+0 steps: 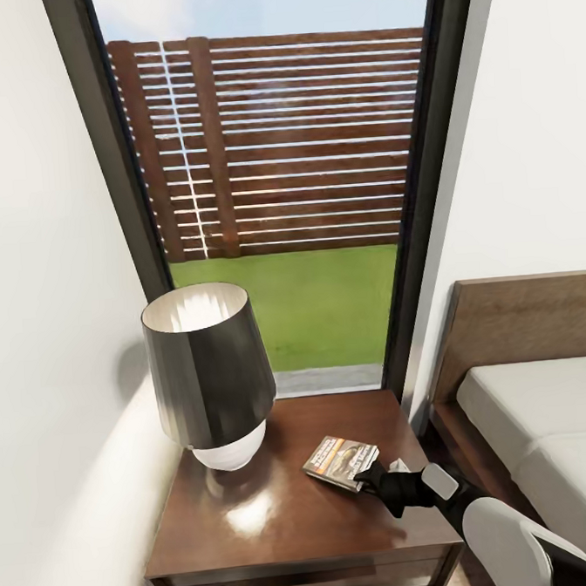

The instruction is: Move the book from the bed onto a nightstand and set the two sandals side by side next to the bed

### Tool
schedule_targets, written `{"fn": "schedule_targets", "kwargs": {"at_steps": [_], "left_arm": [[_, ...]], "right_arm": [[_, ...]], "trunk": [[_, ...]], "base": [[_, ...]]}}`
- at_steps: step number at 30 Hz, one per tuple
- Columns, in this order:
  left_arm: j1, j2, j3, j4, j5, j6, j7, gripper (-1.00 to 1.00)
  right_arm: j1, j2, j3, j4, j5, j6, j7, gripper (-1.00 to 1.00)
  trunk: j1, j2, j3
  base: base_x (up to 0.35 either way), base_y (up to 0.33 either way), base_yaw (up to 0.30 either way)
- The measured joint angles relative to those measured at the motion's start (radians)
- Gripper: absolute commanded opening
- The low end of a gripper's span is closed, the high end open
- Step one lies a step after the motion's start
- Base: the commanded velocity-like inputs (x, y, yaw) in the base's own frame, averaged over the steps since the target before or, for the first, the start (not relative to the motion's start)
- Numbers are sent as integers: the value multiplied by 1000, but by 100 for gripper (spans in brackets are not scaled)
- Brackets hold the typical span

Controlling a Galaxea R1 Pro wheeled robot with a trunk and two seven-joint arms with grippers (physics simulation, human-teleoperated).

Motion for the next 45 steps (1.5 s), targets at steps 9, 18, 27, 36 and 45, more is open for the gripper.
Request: {"fn": "schedule_targets", "kwargs": {"at_steps": [9, 18, 27, 36, 45], "left_arm": [[0, 0, 1, 1, 0, 0, 0, 100], [0, 0, 1, 2, 0, 0, 0, 100], [0, 0, 0, 2, 0, 0, 0, 100], [0, 0, 0, 2, 0, 0, 1, 100], [0, 0, 0, 2, 0, 0, 1, 100]], "right_arm": [[0, 0, 0, 0, -3, 0, -1, -100], [0, -1, 1, 1, -1, 0, 2, -100], [1, -2, 4, 2, 55, -7, -1, 100], [1, -1, 4, 2, 55, -7, -1, 100], [1, 0, 4, 2, 55, -7, -1, 100]], "trunk": [[0, 0, 0], [0, 0, 0], [0, 0, 0], [0, 0, 0], [0, 0, 0]], "base": [[0, 0, 0], [0, 0, 0], [0, 0, 0], [0, 0, 0], [0, 0, 0]]}}
